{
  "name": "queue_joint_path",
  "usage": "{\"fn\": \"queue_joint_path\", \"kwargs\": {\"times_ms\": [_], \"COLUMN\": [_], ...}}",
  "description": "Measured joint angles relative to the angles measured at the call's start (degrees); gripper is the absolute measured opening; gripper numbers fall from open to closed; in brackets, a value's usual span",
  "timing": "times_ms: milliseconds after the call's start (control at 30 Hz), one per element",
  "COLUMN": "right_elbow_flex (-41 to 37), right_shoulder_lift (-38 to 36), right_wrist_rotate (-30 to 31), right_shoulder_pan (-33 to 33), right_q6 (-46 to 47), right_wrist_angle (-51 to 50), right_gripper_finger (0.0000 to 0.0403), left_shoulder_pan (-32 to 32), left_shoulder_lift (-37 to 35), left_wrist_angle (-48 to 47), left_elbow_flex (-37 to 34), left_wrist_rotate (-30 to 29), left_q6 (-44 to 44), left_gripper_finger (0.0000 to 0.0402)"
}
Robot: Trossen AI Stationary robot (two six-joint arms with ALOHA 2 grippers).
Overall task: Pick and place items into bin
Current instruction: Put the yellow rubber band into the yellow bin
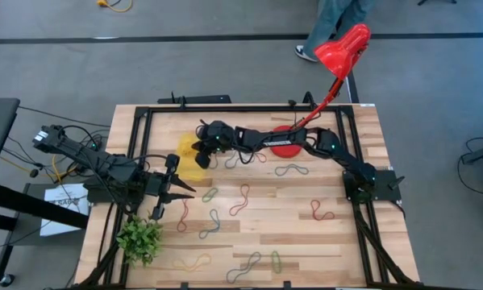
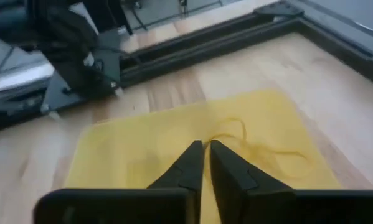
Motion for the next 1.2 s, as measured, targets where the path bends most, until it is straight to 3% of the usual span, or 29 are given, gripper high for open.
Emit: {"fn": "queue_joint_path", "kwargs": {"times_ms": [267, 533, 700, 1000, 1200], "right_elbow_flex": [-0.02, 0.04, -0.12, 0.01, 0.05], "right_shoulder_lift": [0.01, -1.85, -7.29, -23.94, -32.28], "right_wrist_rotate": [1.70, -0.91, -3.60, 11.52, 12.19], "right_shoulder_pan": [0.04, 0.65, 3.74, 12.96, 20.66], "right_q6": [0.92, 1.41, -1.09, -7.04, 7.19], "right_wrist_angle": [-0.76, -5.10, -19.11, -41.33, -62.74], "right_gripper_finger": [0.0096, 0.0111, 0.0108, 0.0107, 0.0107], "left_shoulder_pan": [0.00, 0.00, 0.00, 0.00, 0.00], "left_shoulder_lift": [0.00, 0.00, 0.04, 0.42, 0.42], "left_wrist_angle": [0.00, -0.13, -0.33, -0.16, 0.51], "left_elbow_flex": [0.00, 0.00, 0.00, 0.00, 0.00], "left_wrist_rotate": [-0.01, -0.05, -0.05, 0.46, 0.60], "left_q6": [-0.05, -0.07, -0.48, -3.48, -3.79], "left_gripper_finger": [0.0067, 0.0067, 0.0067, 0.0067, 0.0067]}}
